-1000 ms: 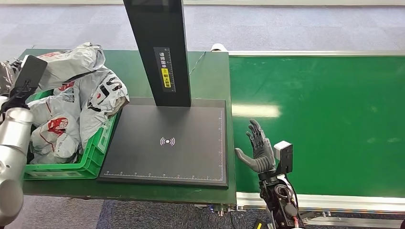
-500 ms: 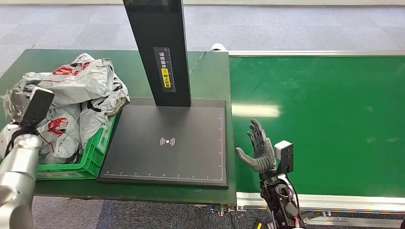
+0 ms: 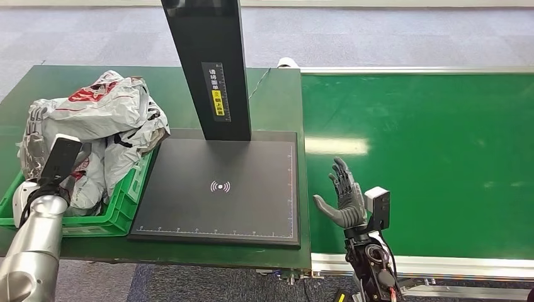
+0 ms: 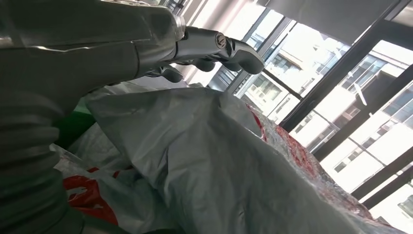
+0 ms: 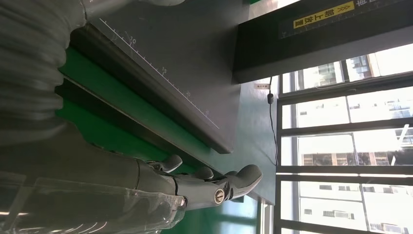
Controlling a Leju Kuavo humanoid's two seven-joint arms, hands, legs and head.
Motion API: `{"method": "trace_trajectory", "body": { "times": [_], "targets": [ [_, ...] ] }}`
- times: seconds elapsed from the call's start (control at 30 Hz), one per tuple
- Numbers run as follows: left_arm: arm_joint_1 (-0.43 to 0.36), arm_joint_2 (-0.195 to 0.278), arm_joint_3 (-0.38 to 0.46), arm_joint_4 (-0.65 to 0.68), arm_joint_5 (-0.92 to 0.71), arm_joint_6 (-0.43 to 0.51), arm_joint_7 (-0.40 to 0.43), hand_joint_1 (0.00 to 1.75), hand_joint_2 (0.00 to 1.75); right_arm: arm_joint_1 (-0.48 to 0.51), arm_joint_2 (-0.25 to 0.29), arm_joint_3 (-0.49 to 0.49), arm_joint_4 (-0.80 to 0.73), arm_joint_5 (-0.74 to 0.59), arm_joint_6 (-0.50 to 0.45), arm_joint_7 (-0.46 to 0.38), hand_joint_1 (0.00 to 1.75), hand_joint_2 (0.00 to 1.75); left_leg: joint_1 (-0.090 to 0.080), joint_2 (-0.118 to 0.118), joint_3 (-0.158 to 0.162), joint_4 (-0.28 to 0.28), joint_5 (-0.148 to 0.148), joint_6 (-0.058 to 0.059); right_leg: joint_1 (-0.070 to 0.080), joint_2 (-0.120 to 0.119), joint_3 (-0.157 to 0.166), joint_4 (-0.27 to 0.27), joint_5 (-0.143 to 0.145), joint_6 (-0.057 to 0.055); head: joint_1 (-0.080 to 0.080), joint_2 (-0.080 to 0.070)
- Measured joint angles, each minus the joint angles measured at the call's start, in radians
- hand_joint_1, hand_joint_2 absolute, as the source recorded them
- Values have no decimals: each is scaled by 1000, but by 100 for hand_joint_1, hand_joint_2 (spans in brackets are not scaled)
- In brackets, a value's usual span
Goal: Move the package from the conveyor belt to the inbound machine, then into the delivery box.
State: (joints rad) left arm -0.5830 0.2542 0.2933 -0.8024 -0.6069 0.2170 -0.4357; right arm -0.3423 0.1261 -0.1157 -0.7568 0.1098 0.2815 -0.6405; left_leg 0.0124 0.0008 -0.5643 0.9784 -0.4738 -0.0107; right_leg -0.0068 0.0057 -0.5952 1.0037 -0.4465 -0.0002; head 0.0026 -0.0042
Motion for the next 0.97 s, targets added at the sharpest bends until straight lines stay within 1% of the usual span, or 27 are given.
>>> {"method": "trace_trajectory", "body": {
  "times": [0.1, 0.27, 0.43, 0.53, 0.63, 0.8, 0.87, 0.97],
  "targets": [
    [46, -15, 9, -65, 48, 8, -35, 0, 175, 2, 0, -1, 0, 1, -2, -1, 0, 175, 0, 0, 0, 0, 0, 0, 0, 0, 0, 0, 0, 0, 0, 0],
    [164, -85, 52, -261, 208, 68, -120, 0, 175, 12, -1, -4, -2, 0, -7, -2, 0, 175, 0, 0, -1, 0, -1, 0, 0, 0, 0, 0, 0, 0, 0, 0],
    [320, -153, 84, -503, 370, 177, -208, 0, 175, 17, -1, -4, -3, -6, -12, -3, 0, 175, 0, 1, 0, 0, -2, 0, -1, 1, 0, 0, 0, 0, 0, 0],
    [428, -193, 109, -643, 474, 204, -251, 0, 175, 18, -2, -5, -3, -9, -17, -2, 0, 175, 0, 1, 0, 0, -2, 0, 0, 2, -1, 0, -1, 0, -1, 0],
    [521, -231, 129, -776, 535, 209, -263, 0, 175, 20, -3, -5, -3, -10, -23, -2, 0, 175, 0, 1, 0, 0, -2, -1, 0, 1, 0, 0, -1, 0, -1, 0],
    [606, -276, 142, -921, 563, 203, -265, 0, 175, 25, -3, -6, -8, -12, -24, 0, 0, 175, 0, 0, 0, 0, -2, -1, 0, 1, 0, 0, -1, 1, -1, 0],
    [634, -299, 129, -980, 567, 189, -265, 0, 175, 32, -3, -6, -16, -15, -24, 2, 0, 175, 0, 0, 1, 0, -2, -1, -1, 1, 1, -1, -1, 1, -1, 0],
    [665, -333, 70, -1040, 561, 167, -265, 0, 175, 46, -2, -6, -32, -17, -24, 7, 0, 175, -1, -1, 1, 0, -2, 0, -1, 0, 1, -1, -1, 1, -1, 0]
  ]
}}
